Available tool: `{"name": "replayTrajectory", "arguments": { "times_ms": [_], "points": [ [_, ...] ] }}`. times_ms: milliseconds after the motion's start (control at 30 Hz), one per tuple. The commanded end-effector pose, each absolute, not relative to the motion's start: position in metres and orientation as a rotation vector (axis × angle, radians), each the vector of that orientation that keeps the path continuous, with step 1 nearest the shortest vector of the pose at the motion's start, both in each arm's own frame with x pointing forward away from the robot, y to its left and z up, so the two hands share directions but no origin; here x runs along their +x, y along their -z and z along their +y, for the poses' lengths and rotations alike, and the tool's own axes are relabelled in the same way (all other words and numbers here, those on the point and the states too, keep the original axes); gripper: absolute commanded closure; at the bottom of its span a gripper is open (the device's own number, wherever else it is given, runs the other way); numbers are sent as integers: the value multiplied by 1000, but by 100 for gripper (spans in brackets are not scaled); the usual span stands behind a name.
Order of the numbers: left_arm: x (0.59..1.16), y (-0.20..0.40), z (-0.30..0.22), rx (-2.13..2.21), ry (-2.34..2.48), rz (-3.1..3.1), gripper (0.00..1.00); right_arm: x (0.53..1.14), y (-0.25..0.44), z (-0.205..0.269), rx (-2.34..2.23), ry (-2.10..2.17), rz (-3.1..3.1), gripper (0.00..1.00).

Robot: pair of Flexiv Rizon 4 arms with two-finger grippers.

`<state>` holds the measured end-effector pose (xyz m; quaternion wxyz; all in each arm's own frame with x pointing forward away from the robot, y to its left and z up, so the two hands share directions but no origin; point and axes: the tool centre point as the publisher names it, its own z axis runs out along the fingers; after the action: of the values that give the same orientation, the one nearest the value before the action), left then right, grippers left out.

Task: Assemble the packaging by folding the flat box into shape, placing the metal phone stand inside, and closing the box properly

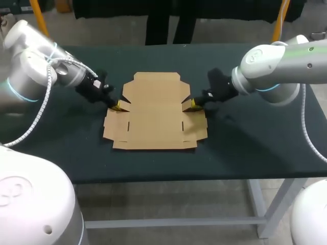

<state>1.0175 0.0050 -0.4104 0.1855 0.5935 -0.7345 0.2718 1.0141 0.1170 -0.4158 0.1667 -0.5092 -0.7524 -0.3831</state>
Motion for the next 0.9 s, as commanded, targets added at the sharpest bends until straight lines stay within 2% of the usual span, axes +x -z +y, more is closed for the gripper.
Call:
{"name": "replayTrajectory", "arguments": {
  "times_ms": [33, 900],
  "points": [
    [1015, 404, -1, 1716, -724, -2099, 100, 1012, 415, 119, -1456, 1089, -2148, 100],
    [1006, 395, -3, 1731, -719, -2193, 100, 1012, 411, 132, -1539, 1015, -2193, 100]
  ]
}}
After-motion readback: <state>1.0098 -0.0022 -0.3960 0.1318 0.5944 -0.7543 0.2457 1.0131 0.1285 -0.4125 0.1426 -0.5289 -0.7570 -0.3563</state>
